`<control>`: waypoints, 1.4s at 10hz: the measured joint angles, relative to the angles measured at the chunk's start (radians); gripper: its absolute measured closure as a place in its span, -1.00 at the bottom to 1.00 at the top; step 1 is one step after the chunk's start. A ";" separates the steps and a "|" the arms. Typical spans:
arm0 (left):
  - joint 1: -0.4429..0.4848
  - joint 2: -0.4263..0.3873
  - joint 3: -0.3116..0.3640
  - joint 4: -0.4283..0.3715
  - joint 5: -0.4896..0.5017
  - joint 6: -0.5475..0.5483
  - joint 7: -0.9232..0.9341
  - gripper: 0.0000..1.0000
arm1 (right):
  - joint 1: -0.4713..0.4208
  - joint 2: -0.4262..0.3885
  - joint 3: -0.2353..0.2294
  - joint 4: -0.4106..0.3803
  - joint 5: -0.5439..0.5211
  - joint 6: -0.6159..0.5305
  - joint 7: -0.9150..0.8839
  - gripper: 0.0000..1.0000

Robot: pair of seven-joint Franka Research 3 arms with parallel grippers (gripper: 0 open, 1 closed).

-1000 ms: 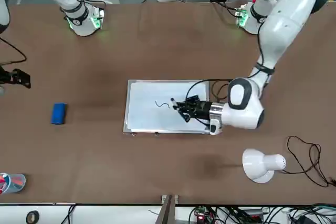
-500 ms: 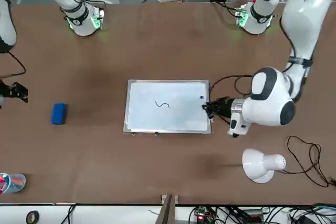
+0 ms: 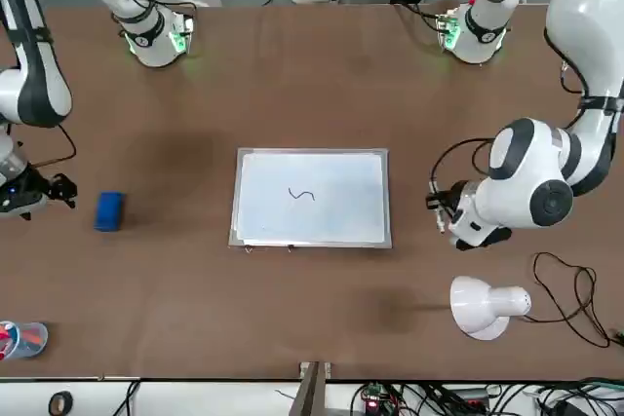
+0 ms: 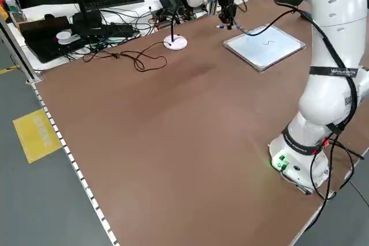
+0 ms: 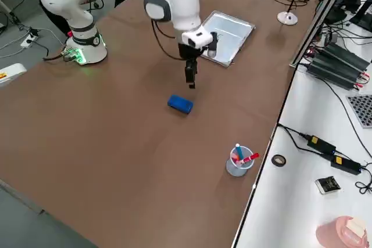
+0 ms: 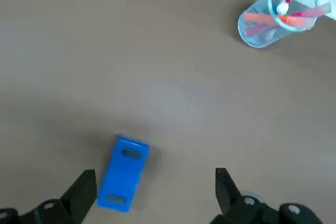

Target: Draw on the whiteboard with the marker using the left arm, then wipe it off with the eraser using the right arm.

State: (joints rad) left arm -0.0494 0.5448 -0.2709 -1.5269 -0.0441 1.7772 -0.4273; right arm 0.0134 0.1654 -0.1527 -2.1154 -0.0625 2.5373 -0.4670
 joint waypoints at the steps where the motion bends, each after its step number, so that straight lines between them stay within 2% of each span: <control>1: 0.016 -0.009 0.000 -0.036 0.057 0.025 0.037 0.65 | -0.019 0.015 0.000 -0.011 0.001 0.031 -0.017 -1.00; 3: 0.057 -0.037 0.000 -0.142 0.119 0.149 0.130 0.65 | -0.037 0.046 0.000 -0.024 0.014 0.081 -0.026 -1.00; 6: 0.133 -0.065 0.001 -0.325 0.130 0.376 0.246 0.65 | -0.035 0.122 0.009 -0.054 0.086 0.199 -0.024 -1.00; 9: 0.163 -0.068 0.002 -0.476 0.149 0.573 0.270 0.65 | -0.032 0.186 0.014 -0.068 0.178 0.246 -0.023 -1.00; 11: 0.166 -0.068 0.002 -0.518 0.160 0.615 0.269 0.65 | -0.032 0.205 0.015 -0.070 0.218 0.264 -0.022 -1.00; 14: 0.169 -0.068 0.004 -0.532 0.161 0.621 0.268 0.63 | -0.022 0.211 0.017 -0.076 0.259 0.270 -0.021 -1.00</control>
State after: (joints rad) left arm 0.1197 0.4768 -0.2671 -2.0594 0.1171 2.3980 -0.1590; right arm -0.0087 0.3767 -0.1355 -2.1918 0.1967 2.8075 -0.4880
